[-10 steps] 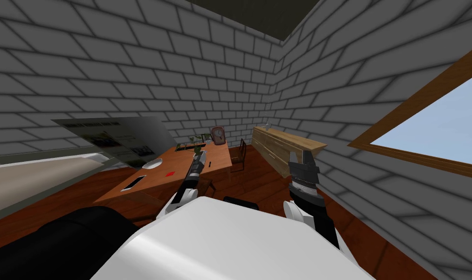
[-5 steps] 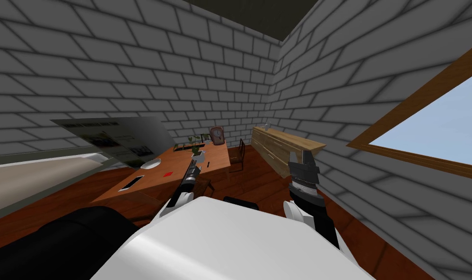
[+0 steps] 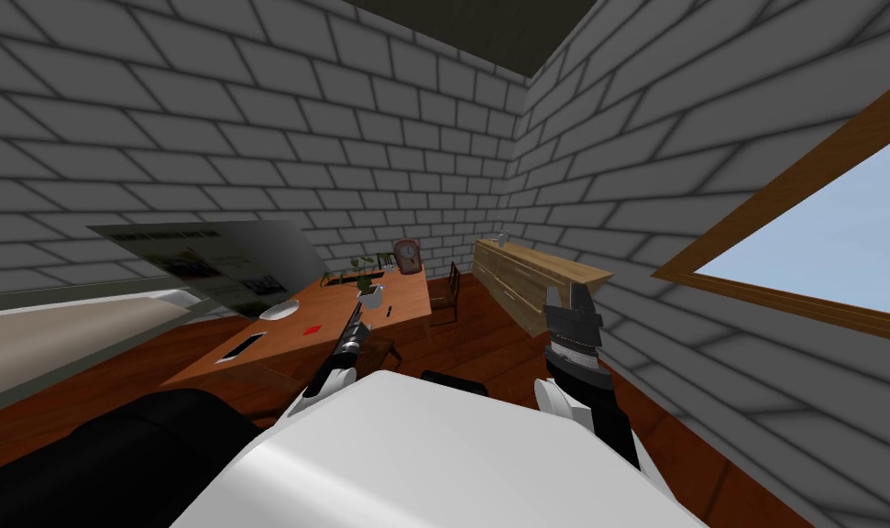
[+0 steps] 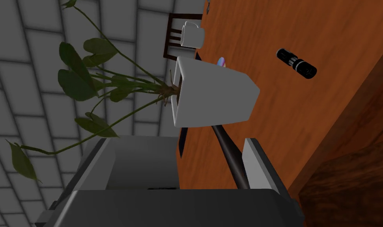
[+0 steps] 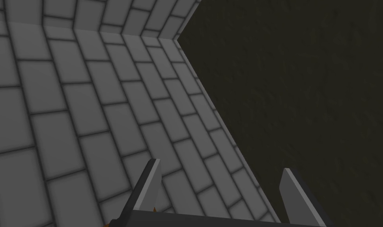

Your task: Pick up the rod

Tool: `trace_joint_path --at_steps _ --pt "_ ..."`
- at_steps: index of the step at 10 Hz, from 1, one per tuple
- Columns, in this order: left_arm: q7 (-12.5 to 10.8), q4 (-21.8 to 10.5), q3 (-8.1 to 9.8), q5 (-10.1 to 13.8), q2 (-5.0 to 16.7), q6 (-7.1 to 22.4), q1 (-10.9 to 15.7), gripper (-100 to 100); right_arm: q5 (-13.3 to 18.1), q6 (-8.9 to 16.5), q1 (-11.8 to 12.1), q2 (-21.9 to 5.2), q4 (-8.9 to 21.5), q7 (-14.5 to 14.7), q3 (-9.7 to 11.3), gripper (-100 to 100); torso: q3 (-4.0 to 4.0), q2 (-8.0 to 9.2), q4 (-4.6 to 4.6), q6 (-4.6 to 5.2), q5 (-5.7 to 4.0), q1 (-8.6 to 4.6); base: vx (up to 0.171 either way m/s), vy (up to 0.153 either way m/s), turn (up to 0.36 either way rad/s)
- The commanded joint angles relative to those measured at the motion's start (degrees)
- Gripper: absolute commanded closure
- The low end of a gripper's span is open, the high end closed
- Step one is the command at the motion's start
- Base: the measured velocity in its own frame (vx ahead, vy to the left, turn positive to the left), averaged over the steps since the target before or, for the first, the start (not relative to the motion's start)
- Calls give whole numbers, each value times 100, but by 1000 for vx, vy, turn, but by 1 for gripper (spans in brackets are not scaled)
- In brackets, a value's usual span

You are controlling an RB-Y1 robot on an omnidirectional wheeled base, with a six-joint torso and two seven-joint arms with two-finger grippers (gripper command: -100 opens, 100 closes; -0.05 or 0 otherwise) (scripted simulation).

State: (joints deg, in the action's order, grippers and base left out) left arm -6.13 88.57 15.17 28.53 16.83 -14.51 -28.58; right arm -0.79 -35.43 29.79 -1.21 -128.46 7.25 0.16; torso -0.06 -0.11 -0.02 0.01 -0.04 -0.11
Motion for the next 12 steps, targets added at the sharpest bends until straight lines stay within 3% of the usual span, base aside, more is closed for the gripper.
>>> trace_joint_path --at_steps 1,2,3,4,5,6,8,9,10,11,12 --pt "-139 -286 141 286 103 169 -7 -100 0 0 0 0 0 0 0 0 0 0 0 0 0 0 38 -51 -17" --pt "-139 -492 141 297 103 169 -7 -100 0 0 0 0 0 0 0 0 -2 -4 0 0 -1 -4 41 -46 1" --pt "-139 -492 141 297 103 169 -7 -100 0 0 0 0 0 0 0 0 -2 -4 -1 -1 -1 -4 13 -19 6" --pt "-274 -733 289 566 212 381 -3 -100 0 0 0 0 0 0 0 0 1 3 1 0 0 3 34 -46 -19" --pt "-274 -896 289 581 212 381 -3 -100 0 0 0 0 0 0 0 0 0 -2 0 0 -1 -2 44 -45 -3" --pt "-409 -1127 436 833 329 602 2 -100 0 0 0 0 0 0 0 0 -2 -5 -1 -1 0 -3 53 -68 -16" --pt "-409 -1297 436 862 329 602 2 -100 0 0 0 0 0 0 0 0 -5 -10 -2 -1 -3 -10 47 -41 1" --pt "-543 -1450 580 1125 453 831 7 -100 0 0 0 0 0 0 0 0 -3 -4 -1 0 -1 1 68 -43 -28" --pt "-543 -1653 580 1139 453 831 7 -100 0 0 1 0 0 0 0 0 -7 -13 -2 1 -1 -1 67 -45 -9" --pt "-676 -1846 720 1387 584 1066 13 -100 0 0 1 0 0 0 0 0 -8 -14 -3 0 -1 -3 79 -59 -23" --pt "-676 -2081 720 1410 584 1067 13 -100 0 0 1 0 0 0 0 0 -10 -18 -3 0 -2 -7 68 -49 -9"
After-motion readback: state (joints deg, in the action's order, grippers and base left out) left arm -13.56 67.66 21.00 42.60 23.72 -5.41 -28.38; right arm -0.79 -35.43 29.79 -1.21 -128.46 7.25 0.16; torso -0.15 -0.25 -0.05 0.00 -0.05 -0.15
